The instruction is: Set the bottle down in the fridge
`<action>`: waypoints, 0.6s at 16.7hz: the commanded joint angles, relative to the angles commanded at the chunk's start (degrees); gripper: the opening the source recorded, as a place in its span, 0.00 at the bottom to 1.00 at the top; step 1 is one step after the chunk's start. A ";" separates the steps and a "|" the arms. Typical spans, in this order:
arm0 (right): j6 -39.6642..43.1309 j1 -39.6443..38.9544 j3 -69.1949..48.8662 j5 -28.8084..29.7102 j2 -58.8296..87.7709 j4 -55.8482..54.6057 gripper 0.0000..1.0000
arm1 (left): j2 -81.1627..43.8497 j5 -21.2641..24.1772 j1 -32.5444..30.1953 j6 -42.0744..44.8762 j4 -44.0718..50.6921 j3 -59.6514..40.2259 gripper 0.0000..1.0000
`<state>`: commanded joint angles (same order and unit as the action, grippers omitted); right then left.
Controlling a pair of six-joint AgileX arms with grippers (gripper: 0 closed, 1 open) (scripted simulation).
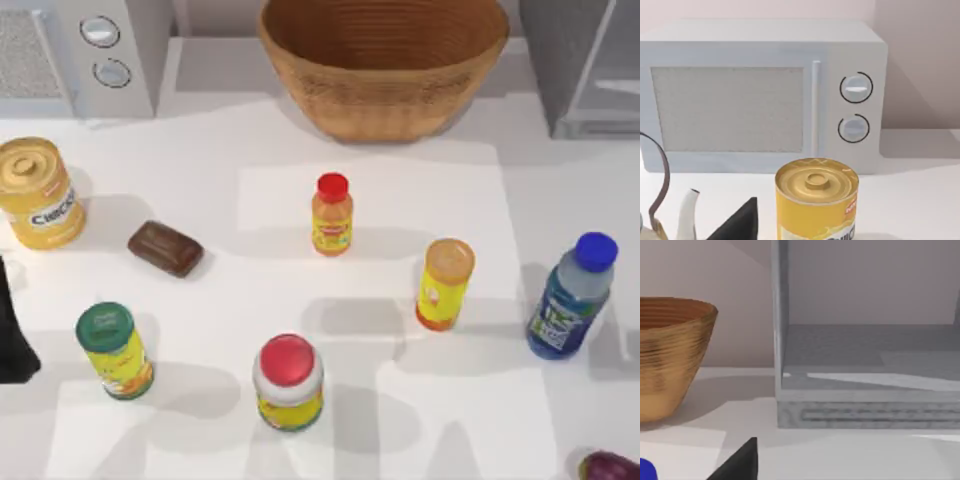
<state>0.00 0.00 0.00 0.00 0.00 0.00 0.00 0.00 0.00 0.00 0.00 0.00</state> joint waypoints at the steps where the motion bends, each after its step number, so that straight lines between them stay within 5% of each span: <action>1: 0.00 0.00 0.00 0.00 0.00 0.00 1.00 | 0.00 0.00 0.00 0.00 0.00 0.00 1.00; 5: 1.60 -0.02 -2.76 -2.60 3.81 -0.67 1.00 | 0.00 0.00 0.00 0.00 0.00 0.00 1.00; 10: 9.17 -0.69 -12.43 -13.20 21.83 -2.28 1.00 | 0.00 0.00 0.00 0.00 0.00 0.00 1.00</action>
<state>9.17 -0.69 -12.43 -13.20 21.83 -2.28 0.00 0.00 0.00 0.00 0.00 0.00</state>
